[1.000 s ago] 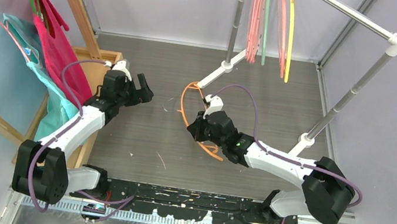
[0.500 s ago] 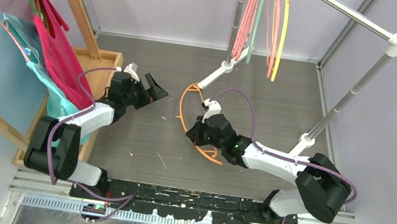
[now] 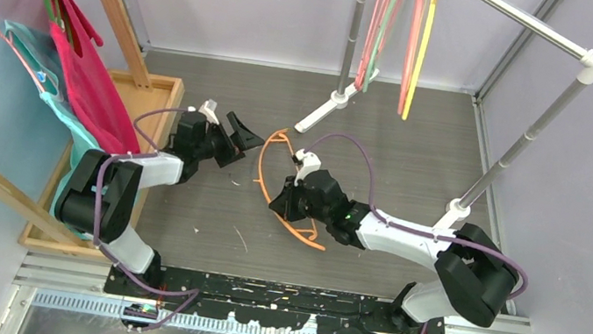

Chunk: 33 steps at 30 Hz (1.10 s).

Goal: Organize the hangers

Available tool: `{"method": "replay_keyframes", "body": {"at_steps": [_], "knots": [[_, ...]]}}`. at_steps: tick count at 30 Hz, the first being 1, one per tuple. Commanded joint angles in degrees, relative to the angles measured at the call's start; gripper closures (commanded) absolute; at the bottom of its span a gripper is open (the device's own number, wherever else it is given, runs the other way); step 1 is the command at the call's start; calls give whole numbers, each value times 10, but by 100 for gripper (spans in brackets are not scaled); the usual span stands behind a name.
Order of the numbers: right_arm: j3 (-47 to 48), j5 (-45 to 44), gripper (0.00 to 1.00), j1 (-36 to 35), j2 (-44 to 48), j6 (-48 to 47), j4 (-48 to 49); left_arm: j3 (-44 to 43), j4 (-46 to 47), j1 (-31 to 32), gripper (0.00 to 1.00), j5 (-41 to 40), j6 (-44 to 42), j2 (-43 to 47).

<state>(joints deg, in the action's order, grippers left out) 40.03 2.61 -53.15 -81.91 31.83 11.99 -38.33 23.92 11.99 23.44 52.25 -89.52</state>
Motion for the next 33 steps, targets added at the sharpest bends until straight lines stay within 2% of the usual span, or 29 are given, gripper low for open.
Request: {"method": "replay_keyframes", "body": {"at_steps": [1, 9, 11, 14, 16, 18, 22, 23, 26, 29, 31, 33], "knots": [[40, 20, 99, -11, 11, -4, 43, -23, 69, 19, 2, 25, 24, -17], [51, 26, 99, -14, 23, -17, 36, -34, 73, 59, 0, 21, 19, -52], [49, 27, 99, -14, 24, -17, 40, -38, 79, 66, 12, 28, 20, -57], [49, 23, 99, -14, 26, -18, 41, -43, 82, 71, 49, 36, 19, -64], [48, 20, 99, -14, 29, -20, 39, -44, 85, 72, 68, 39, 19, -66], [46, 16, 99, -14, 33, -23, 35, -46, 80, 72, 77, 41, 17, -66], [52, -9, 99, -14, 41, -39, 0, -56, 52, 72, 83, 38, 11, -62], [59, -16, 94, -14, 44, -46, -16, -59, 39, 72, 83, 35, 8, -59], [72, -62, 71, -25, 56, -79, -71, -77, -16, 73, 83, 13, -13, -44], [83, -128, 53, -69, 69, -117, -105, -104, -101, 73, 83, -22, -45, -20], [95, -170, 45, -91, 66, -133, -123, -117, -135, 73, 82, -38, -59, -6], [105, -187, 42, -105, 54, -141, -134, -131, -167, 74, 82, -51, -69, 6]]}}
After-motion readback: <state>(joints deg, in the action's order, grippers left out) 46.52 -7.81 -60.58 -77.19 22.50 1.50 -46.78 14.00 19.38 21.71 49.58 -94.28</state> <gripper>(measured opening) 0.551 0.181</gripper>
